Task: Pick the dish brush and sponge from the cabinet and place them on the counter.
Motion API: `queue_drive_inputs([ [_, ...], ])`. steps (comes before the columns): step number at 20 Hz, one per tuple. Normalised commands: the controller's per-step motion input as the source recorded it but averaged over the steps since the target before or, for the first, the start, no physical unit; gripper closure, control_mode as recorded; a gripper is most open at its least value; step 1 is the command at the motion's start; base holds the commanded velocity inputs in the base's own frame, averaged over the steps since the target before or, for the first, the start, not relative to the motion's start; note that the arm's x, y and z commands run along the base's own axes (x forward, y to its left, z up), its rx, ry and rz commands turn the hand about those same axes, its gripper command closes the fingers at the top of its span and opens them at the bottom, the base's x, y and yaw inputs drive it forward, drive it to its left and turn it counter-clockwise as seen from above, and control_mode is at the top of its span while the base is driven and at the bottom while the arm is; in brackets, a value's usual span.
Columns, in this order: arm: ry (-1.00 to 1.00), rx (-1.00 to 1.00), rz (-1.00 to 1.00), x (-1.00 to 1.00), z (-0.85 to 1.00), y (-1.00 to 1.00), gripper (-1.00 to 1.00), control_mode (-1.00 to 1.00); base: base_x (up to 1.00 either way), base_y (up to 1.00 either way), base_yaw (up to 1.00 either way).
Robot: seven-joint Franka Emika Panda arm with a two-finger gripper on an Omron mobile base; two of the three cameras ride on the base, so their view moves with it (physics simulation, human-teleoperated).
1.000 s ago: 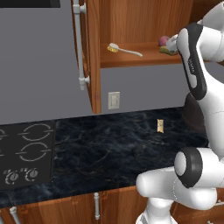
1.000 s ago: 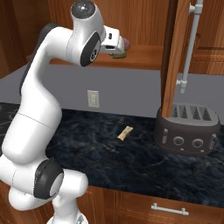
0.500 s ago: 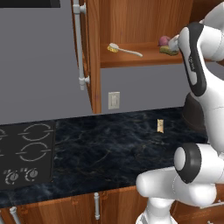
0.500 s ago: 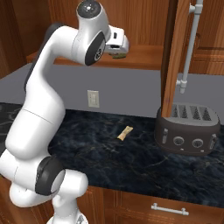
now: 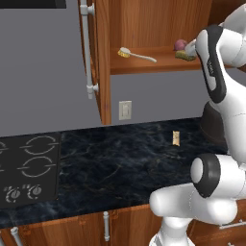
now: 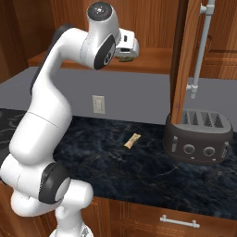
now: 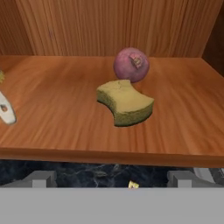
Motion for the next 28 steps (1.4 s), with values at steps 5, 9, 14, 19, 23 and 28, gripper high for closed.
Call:
queue_drive_inputs([
  [5,0.02,0.0,0.02,0.19,0.0,0.0,-1.0,-1.0,0.0,0.0,0.0],
  [9,0.04,-0.02,0.01,0.18,0.0,0.0,-1.0,-1.0,0.0,0.0,0.0],
  [14,0.05,-0.02,0.01,0.26,0.0,0.0,-1.0,-1.0,0.0,0.0,0.0],
  [19,0.05,-0.02,0.01,0.26,0.0,0.0,-1.0,-1.0,0.0,0.0,0.0],
  [23,0.02,-0.02,0.02,0.16,-0.11,0.0,-1.0,-1.0,0.0,0.0,0.0],
  [28,0.01,-0.02,0.02,0.04,-0.31,-0.1,-1.0,-1.0,0.0,0.0,0.0],
])
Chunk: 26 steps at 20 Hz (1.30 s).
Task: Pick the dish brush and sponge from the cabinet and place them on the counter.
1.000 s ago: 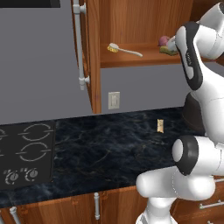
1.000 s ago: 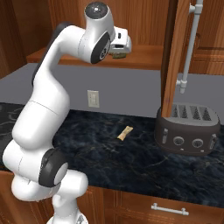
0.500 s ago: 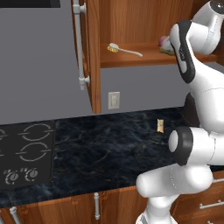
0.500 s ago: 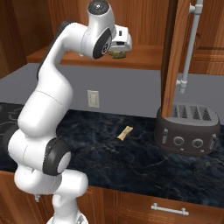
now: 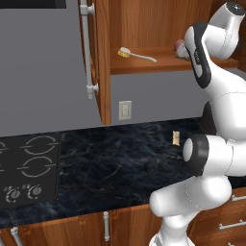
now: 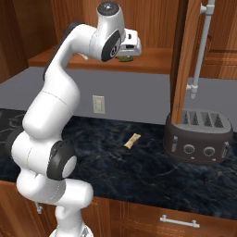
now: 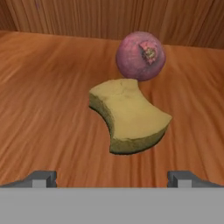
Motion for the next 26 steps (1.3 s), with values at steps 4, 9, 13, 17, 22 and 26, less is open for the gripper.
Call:
queue_drive_inputs([
  [4,0.0,-0.03,0.03,0.06,-0.32,-0.13,-1.0,-1.0,0.0,0.0,0.0],
  [9,0.0,-0.01,0.05,0.19,-0.03,-0.06,-1.0,-1.0,0.0,0.0,0.0],
  [13,0.0,0.0,0.06,0.27,0.0,-0.05,-1.0,-1.0,0.0,0.0,0.0],
  [17,0.0,0.0,0.06,0.31,0.02,-0.09,-1.0,-1.0,0.0,0.0,0.0],
  [22,0.0,0.0,0.06,0.3,0.0,-0.08,-1.0,-1.0,0.0,0.0,0.0],
  [26,0.0,0.0,0.06,0.31,0.0,-0.04,-1.0,-1.0,0.0,0.0,0.0],
])
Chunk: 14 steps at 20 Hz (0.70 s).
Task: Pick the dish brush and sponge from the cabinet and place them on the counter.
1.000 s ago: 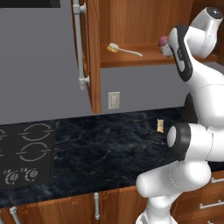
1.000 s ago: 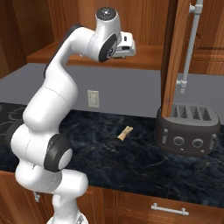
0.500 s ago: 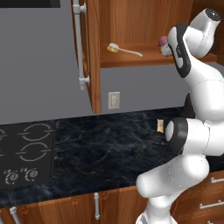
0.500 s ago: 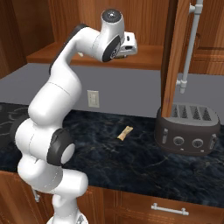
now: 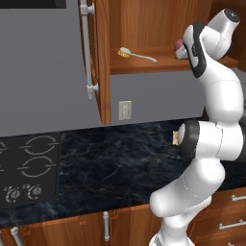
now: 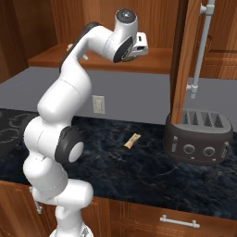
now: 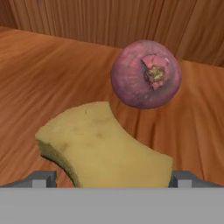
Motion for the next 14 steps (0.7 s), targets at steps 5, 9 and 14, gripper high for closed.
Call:
queue_drive_inputs([
  [5,0.0,0.0,0.05,0.22,-0.05,-0.01,1.0,-1.0,0.0,0.0,0.0],
  [9,0.0,0.0,0.04,0.02,-0.07,-0.04,1.0,-1.0,0.0,0.0,0.0],
  [14,0.0,0.0,0.05,-0.11,-0.06,-0.08,1.0,-1.0,0.0,0.0,0.0],
])
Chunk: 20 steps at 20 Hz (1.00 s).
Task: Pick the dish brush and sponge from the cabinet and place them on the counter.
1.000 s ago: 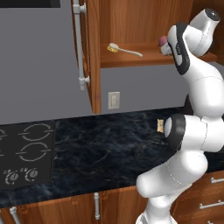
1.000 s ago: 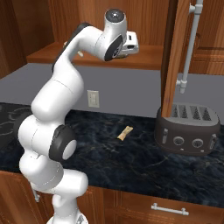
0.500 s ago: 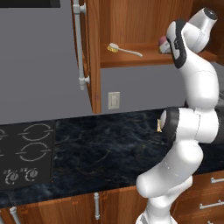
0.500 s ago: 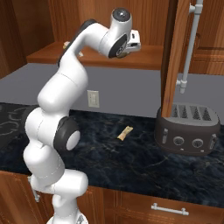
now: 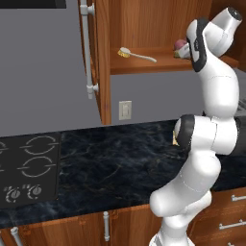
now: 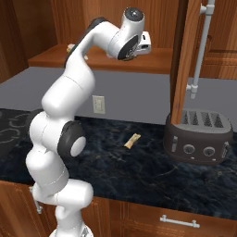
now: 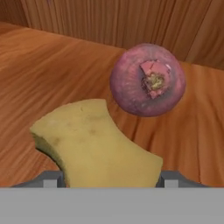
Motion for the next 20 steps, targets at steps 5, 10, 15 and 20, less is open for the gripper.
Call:
queue_drive_inputs([
  [5,-0.02,0.0,0.06,-0.52,0.03,0.02,1.0,-1.0,0.0,0.0,0.0],
  [10,-0.1,0.0,0.07,-0.84,0.02,0.11,1.0,-1.0,0.0,0.0,0.0],
  [15,-0.15,-0.04,0.05,-0.95,0.0,0.37,1.0,-1.0,0.0,0.0,0.0],
  [20,-0.14,-0.07,0.04,-0.92,-0.05,0.58,1.0,-1.0,0.0,0.0,0.0],
])
